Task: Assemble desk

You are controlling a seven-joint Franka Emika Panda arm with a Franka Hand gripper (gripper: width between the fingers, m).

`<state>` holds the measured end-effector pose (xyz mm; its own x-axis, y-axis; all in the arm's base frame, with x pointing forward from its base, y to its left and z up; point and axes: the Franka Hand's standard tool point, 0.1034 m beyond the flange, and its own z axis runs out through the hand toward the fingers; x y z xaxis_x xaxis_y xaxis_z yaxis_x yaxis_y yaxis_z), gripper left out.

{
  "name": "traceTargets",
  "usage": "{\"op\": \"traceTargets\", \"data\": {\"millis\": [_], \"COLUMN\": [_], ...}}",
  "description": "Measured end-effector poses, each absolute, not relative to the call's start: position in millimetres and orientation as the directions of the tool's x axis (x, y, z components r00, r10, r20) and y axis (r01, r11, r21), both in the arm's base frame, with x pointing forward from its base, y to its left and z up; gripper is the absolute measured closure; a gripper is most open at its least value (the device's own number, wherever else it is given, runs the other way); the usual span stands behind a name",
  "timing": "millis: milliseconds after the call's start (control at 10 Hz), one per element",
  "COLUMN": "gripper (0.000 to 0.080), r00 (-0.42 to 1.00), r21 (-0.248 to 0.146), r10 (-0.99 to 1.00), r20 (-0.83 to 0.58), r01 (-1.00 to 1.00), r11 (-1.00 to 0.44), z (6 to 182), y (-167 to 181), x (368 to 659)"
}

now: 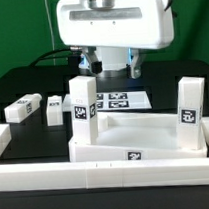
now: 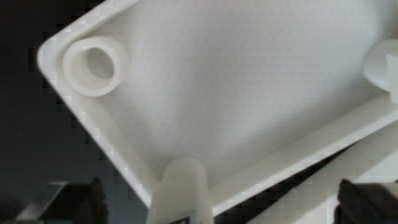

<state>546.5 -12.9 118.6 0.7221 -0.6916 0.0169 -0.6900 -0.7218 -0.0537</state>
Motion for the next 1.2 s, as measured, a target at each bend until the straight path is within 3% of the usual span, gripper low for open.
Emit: {"op": "traceTargets", "data": {"millis": [400, 700, 900, 1200], "gripper": [0.0151, 0.0151, 0.0151, 0.0151], "r00": [0.734, 0.628, 0.625, 0.462], "r21": [-0.05, -0.05, -0.056, -0.065], "r10": [-0.679, -0.778, -0.78, -0.886], "r20": [0.015, -0.007, -0.009, -0.041], "r01": [-0.678, -0.777, -0.779, -0.886], "r11": [-0.733, -0.627, -0.624, -0.459], "z": [116.6, 107.0, 107.5, 105.0], "y": [-12, -3, -3, 3], "x": [546, 524, 526, 525]}}
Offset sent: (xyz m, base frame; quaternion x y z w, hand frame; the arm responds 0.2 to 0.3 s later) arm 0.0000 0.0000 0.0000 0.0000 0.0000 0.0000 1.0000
